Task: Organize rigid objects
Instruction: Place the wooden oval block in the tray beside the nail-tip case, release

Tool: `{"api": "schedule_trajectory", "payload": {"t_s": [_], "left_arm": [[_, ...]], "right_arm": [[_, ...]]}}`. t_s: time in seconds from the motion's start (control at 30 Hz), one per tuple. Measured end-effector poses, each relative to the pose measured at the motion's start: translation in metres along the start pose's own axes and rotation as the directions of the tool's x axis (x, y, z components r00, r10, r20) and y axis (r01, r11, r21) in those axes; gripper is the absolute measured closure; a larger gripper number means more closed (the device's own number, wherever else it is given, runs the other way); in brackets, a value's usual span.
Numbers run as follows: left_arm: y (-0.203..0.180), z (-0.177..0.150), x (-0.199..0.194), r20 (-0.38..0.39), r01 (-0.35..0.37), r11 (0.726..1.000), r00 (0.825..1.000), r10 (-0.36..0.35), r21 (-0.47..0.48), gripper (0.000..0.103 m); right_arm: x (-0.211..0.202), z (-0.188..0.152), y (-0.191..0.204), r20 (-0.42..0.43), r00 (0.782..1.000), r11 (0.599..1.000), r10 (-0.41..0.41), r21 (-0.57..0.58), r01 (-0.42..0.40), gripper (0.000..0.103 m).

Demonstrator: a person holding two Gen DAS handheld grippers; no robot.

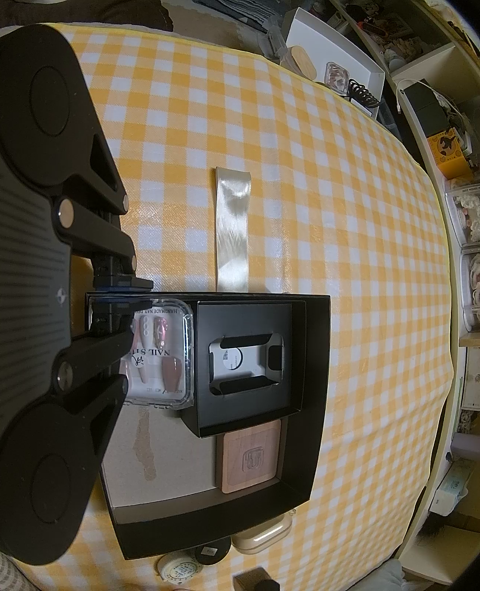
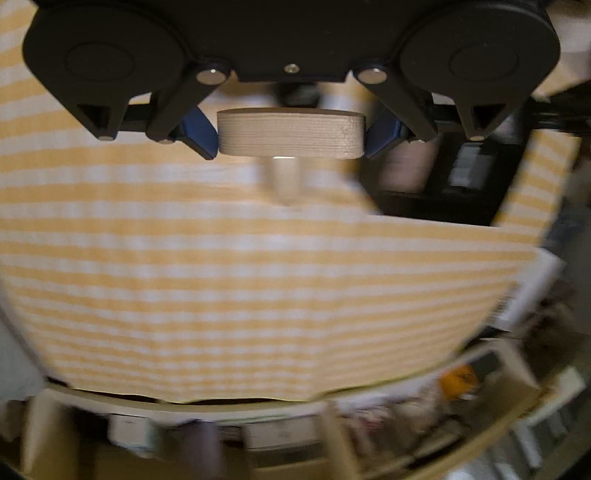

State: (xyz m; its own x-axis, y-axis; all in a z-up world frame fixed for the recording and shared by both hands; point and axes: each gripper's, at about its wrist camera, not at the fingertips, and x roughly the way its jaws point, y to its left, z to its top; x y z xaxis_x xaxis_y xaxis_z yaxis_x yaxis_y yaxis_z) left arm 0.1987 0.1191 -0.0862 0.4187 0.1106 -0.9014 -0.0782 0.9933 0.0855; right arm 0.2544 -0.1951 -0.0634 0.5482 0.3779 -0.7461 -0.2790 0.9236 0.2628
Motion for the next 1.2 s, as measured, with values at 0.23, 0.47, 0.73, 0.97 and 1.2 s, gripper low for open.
{"api": "schedule_trajectory", "payload": {"t_s": [0.23,0.47,0.73,0.97,1.2], "left_arm": [[-0.001,0.0,0.0,0.0,-0.001,1.0,1.0,0.001,0.0,0.1],[-0.001,0.0,0.0,0.0,-0.001,1.0,1.0,0.001,0.001,0.1],[-0.001,0.0,0.0,0.0,0.0,1.0,1.0,0.0,0.0,0.1],[-0.004,0.0,0.001,0.001,0.0,1.0,1.0,0.0,0.004,0.1],[-0.004,-0.001,0.001,0.001,-0.001,1.0,1.0,0.001,0.004,0.1]], "right_arm": [[0.011,-0.007,0.064,-0.084,0.984,0.987,0.157,0.031,-0.155,0.016],[0.039,-0.02,0.087,-0.196,0.964,0.981,0.18,0.104,-0.163,0.016],[0.053,-0.028,0.095,-0.256,0.957,0.987,0.134,0.119,-0.107,0.007],[0.051,-0.027,0.095,-0.254,0.956,0.987,0.146,0.107,-0.122,0.002],[0.051,-0.027,0.097,-0.261,0.956,0.989,0.137,0.086,-0.119,0.002]]}}
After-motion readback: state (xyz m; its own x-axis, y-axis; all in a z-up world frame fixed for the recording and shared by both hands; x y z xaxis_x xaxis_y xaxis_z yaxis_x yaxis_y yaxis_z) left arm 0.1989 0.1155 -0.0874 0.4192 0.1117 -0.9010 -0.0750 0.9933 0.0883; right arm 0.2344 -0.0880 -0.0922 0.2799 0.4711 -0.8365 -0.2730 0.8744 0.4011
